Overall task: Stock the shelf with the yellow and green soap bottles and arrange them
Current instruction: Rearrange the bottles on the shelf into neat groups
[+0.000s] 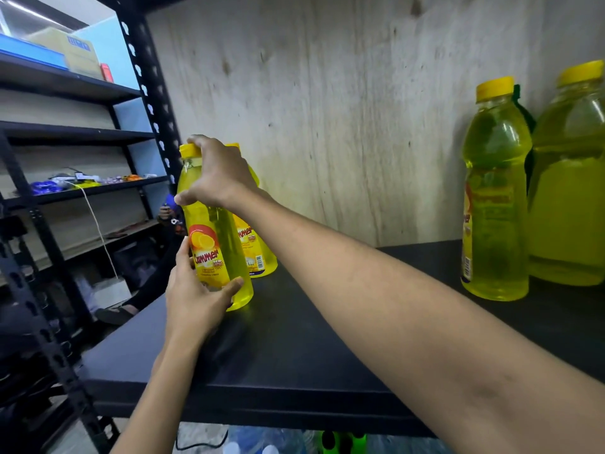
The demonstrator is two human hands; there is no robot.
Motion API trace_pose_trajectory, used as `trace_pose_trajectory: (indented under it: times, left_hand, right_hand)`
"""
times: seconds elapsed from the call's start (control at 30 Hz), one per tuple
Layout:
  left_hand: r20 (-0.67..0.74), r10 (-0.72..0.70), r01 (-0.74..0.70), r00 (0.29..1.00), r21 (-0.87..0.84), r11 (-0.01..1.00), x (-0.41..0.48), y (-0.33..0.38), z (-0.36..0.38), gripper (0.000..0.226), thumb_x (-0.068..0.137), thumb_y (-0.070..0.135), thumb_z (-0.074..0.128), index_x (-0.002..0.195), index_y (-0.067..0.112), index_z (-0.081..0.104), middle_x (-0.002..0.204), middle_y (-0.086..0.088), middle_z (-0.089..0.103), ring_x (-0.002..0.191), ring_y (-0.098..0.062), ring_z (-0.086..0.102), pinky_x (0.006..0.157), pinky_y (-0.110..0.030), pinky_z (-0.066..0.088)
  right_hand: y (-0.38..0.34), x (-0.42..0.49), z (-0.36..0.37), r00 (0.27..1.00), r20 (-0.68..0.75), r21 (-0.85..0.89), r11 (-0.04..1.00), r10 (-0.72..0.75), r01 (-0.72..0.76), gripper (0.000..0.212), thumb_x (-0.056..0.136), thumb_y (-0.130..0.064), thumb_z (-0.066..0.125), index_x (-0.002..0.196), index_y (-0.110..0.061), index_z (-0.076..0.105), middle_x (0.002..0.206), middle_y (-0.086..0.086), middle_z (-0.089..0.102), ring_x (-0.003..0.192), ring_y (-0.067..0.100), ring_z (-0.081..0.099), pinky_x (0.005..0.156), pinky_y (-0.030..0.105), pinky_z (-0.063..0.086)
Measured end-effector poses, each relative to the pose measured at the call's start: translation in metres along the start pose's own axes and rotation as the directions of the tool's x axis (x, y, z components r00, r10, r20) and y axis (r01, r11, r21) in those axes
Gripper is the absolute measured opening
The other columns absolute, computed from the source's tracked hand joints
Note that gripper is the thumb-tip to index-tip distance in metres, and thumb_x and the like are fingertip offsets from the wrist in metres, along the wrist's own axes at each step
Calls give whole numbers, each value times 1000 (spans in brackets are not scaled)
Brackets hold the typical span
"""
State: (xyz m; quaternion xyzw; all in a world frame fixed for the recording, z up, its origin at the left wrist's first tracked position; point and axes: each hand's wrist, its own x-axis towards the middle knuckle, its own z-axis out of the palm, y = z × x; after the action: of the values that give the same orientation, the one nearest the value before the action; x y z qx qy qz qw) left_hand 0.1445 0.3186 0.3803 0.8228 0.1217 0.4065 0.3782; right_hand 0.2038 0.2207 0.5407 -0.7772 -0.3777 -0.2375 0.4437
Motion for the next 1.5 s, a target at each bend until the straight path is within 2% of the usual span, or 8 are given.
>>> trace_pose_trajectory:
  times: [0.3,0.63,0.77,0.9,1.0,1.13,1.37,1.5]
  left_hand:
    - [-11,21,-20,1000,93,995,-4,0,3,116,74,30,86,158,33,6,136,-12,42,118,-36,55,94,-57,52]
    - [-87,16,-3,996,140,990,-14,14,7,120,70,26,89,159,23,8,150,-18,30,138,-36,36,111,-49,33]
    - [-205,262,-196,943,291,936,-27,39,10,121,65,25,91,157,18,14,155,-20,19,143,-39,22,117,-49,24]
    - [-207,520,-459,828,281,843,-48,77,35,95,71,18,84,151,19,32,147,-15,33,138,-33,32,113,-37,30]
    - [-14,558,-558,830,8,830,-67,115,74,72,76,15,80,141,25,50,128,1,49,121,-16,53,104,-34,47]
    - [428,421,-290,799,-340,895,-88,171,134,78,75,25,86,141,31,46,127,5,59,111,-5,60,93,-32,56]
    - [750,254,66,611,-368,928,-87,205,200,120,64,29,93,157,21,19,143,-2,51,125,-13,55,85,-20,50]
    - [798,256,61,546,-343,937,-87,205,213,112,57,39,95,149,28,32,126,11,59,113,-5,60,94,-26,53]
  right_hand:
    - [1,-3,0,1000,8,6,1000,10,-10,112,55,-36,95,150,-23,39,137,1,60,124,23,58,94,31,50]
    - [7,-35,-38,990,123,-9,997,73,-72,118,62,-31,93,157,-23,23,149,7,48,137,25,45,108,33,41]
    - [25,-73,-97,996,-2,-70,993,94,-94,93,64,-24,92,145,-22,47,133,7,62,123,22,58,99,33,49]
    - [40,-115,-160,979,-143,-106,981,145,-161,72,66,-27,89,132,-29,58,121,4,67,108,19,65,91,28,52]
    - [51,-142,-199,939,-336,-283,944,69,-171,64,70,-26,85,129,-28,60,119,2,66,110,19,61,85,25,48]
    - [71,-160,-239,824,-565,-477,804,30,-356,68,72,-30,80,134,-31,50,124,5,52,112,29,49,90,35,42]
    - [98,-164,-256,833,-519,-491,731,192,-474,118,64,-46,88,154,-35,12,140,17,37,125,41,42,90,47,48]
    - [105,-157,-259,840,-488,-439,765,237,-471,125,65,-45,89,156,-36,4,144,19,35,130,44,42,92,50,49]
